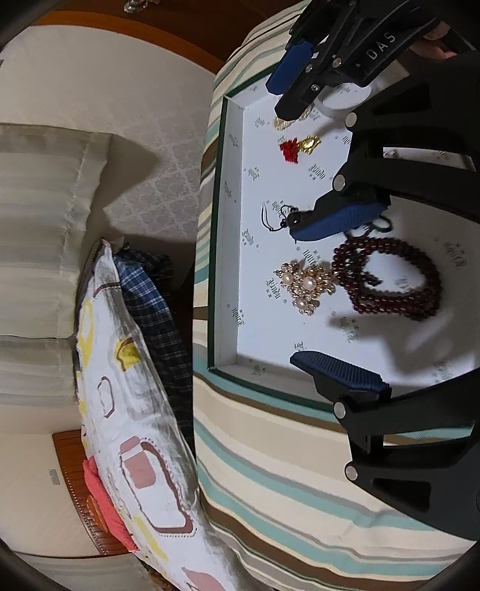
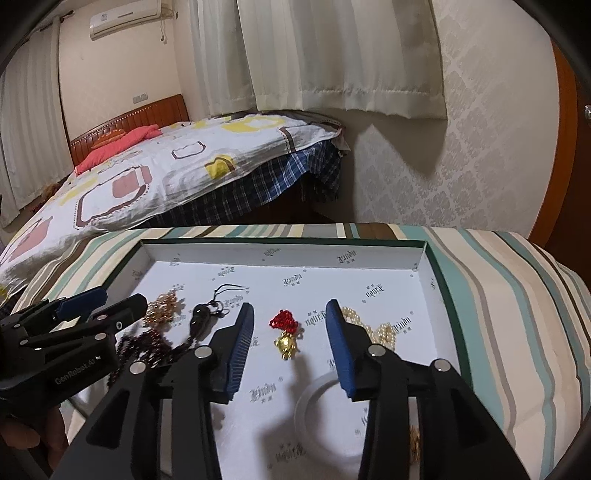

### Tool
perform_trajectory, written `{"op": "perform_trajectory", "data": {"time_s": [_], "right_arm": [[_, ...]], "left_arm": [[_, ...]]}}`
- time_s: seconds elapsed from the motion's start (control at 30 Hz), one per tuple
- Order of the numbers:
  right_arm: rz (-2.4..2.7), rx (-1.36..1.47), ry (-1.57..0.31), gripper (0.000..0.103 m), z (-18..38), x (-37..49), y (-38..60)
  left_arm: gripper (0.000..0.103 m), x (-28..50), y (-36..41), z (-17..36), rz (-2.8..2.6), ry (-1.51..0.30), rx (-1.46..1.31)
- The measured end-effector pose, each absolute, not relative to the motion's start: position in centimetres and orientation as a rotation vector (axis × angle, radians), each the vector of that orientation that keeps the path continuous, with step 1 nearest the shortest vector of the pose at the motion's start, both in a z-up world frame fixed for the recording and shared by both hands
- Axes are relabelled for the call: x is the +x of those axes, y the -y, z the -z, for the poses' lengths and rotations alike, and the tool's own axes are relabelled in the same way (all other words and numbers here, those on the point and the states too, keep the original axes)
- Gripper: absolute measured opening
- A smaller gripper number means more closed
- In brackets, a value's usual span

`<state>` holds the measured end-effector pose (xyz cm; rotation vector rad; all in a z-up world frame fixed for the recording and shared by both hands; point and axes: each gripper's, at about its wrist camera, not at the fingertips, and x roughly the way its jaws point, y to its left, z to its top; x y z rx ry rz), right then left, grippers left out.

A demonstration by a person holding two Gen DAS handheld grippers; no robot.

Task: Organize jewelry
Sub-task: 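Grasp the silver rhinestone brooch with the right tool while the left tool grasps the red tassel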

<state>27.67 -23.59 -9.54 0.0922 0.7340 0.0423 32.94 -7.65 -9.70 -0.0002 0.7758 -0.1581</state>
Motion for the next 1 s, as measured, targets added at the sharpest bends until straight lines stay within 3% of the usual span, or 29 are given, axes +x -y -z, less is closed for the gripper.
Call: {"op": "perform_trajectory", "data": {"time_s": [0.47,1.0], "right_arm": [[-0.056,0.094,-0.733,0.042,8.3,19.8,21.9],[-0.103,0.085,-0.83,0.042,11.2,14.8,19.8]], "left_arm": [[0.066,24.5,5.4,7.7,0.143,-0.725,-0.007],[0.066,17.5,2.0,10.2,0.086,-0.793,-0.019]]}}
